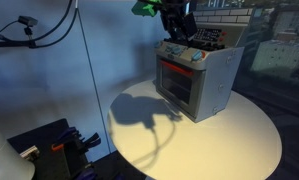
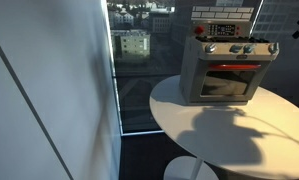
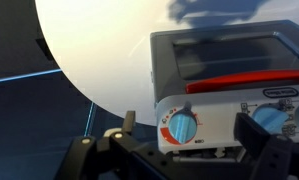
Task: Turn the far right switch to the right
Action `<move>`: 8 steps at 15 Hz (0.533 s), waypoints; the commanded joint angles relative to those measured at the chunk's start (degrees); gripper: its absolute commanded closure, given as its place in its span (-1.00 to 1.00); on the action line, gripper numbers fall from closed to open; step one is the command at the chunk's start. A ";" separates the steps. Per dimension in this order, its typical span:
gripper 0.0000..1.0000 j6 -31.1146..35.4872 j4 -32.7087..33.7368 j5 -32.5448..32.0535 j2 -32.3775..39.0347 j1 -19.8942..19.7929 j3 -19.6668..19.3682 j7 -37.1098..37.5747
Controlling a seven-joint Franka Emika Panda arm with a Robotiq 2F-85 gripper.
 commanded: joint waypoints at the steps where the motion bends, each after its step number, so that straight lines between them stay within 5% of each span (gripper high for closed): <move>1: -1.00 2.05 2.40 2.21 3.10 0.35 -0.66 -0.60; 8: -1.00 6.25 3.59 7.83 6.44 0.84 -0.65 -2.60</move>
